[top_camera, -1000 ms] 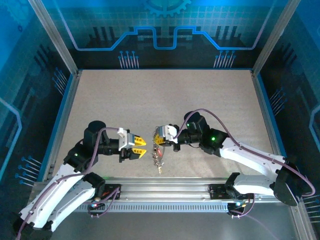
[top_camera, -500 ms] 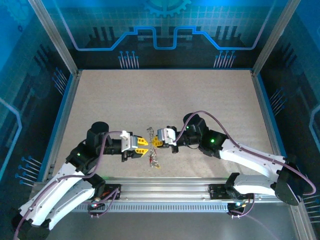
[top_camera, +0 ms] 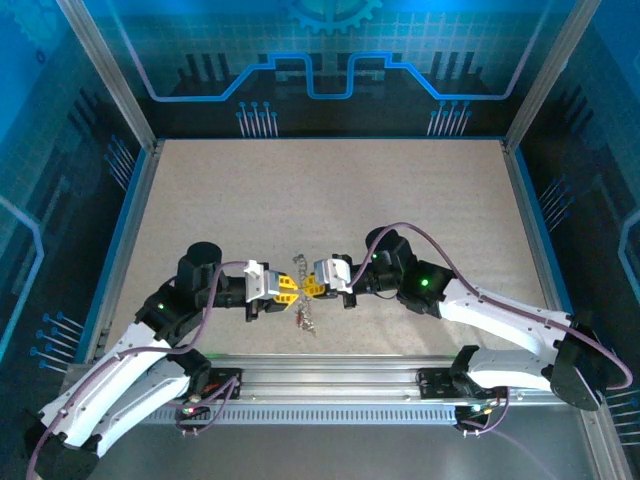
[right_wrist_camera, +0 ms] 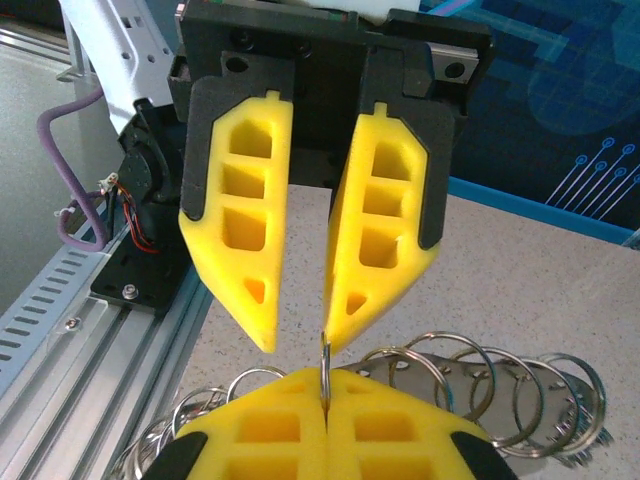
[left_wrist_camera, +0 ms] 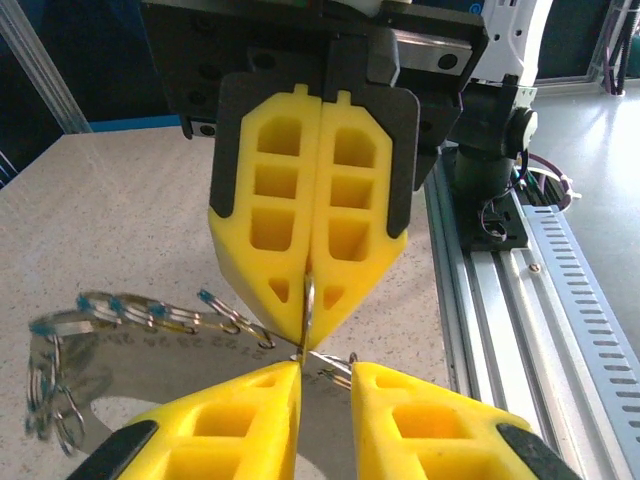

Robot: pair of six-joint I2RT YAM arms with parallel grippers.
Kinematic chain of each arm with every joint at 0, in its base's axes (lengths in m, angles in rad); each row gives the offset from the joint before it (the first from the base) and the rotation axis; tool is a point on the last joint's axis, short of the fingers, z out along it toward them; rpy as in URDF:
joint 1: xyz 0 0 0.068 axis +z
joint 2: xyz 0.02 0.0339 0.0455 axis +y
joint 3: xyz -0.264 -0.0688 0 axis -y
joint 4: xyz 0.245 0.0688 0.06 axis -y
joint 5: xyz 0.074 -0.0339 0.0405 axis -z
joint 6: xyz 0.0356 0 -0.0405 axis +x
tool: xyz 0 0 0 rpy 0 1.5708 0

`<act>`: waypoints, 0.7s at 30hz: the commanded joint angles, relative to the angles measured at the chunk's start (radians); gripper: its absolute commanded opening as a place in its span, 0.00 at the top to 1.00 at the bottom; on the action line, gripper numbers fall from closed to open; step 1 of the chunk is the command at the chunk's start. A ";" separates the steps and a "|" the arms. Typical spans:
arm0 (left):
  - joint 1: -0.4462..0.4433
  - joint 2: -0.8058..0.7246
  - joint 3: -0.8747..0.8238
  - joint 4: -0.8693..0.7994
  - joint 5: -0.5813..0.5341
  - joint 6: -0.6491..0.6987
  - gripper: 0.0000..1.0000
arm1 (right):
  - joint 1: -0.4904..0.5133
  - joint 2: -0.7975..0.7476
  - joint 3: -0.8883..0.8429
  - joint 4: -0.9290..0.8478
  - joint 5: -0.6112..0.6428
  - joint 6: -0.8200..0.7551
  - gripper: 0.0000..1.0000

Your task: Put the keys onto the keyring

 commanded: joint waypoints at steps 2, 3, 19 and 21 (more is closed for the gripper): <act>-0.016 -0.001 -0.006 0.042 -0.013 0.037 0.79 | 0.024 -0.004 0.013 0.026 -0.026 -0.004 1.00; -0.018 -0.001 -0.008 0.044 -0.018 0.040 0.79 | 0.026 -0.002 0.016 0.026 -0.024 -0.004 1.00; -0.050 0.011 -0.029 0.088 -0.040 0.053 0.90 | 0.032 0.009 0.007 0.087 0.025 0.051 1.00; -0.054 0.011 -0.035 0.095 -0.041 0.054 0.90 | 0.033 0.010 0.002 0.099 0.027 0.064 1.00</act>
